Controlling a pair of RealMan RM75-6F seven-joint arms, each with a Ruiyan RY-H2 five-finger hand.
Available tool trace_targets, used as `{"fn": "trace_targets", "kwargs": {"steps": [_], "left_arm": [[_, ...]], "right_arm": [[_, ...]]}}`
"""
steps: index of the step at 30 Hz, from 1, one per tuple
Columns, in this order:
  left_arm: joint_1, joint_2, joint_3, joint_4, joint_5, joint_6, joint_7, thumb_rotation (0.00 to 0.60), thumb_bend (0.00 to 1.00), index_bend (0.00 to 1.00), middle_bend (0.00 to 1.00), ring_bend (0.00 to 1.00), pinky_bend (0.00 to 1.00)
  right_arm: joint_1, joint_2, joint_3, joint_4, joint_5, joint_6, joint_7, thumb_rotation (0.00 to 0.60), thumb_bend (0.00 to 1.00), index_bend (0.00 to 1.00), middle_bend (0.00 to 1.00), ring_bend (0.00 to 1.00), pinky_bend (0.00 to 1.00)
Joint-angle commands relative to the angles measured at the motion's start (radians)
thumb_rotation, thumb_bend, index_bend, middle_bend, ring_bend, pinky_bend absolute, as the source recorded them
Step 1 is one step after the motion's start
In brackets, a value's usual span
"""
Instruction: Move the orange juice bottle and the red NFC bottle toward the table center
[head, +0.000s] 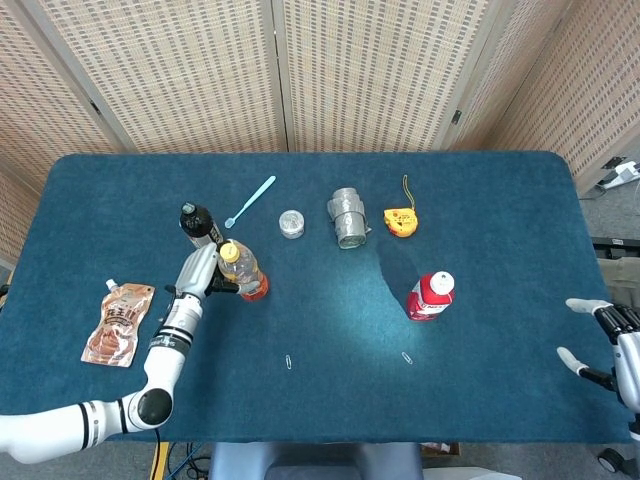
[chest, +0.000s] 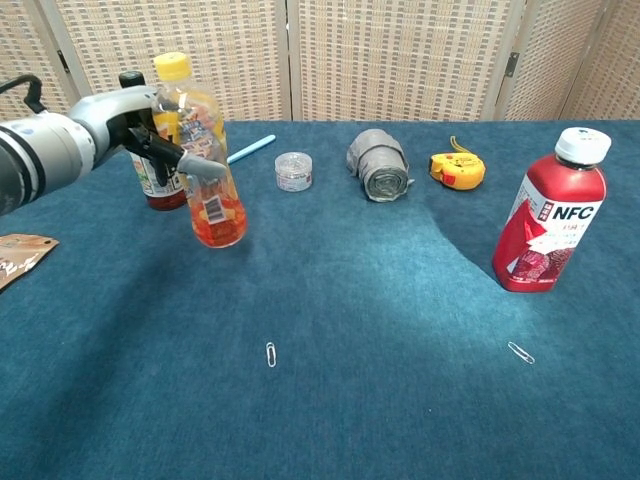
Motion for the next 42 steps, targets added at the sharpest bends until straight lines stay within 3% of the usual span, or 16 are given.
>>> {"fn": "trace_targets", "kwargs": {"steps": [1,42], "left_arm": [[-0.011,-0.016,0.001,0.016,0.009,0.005,0.005,0.600,0.07,0.46,0.43,0.42,0.59],[-0.179,-0.205,-0.083,0.388,-0.049,-0.098,0.025,0.600,0.08,0.46,0.43,0.42,0.61]], "right_arm": [[-0.002,0.002,0.001,-0.001,0.000,0.002,0.002,0.600,0.13,0.36,0.39,0.34,0.43],[-0.009,0.014,0.006,0.003,0.008,0.007,0.036,0.600,0.13,0.36,0.39,0.34,0.42]]}}
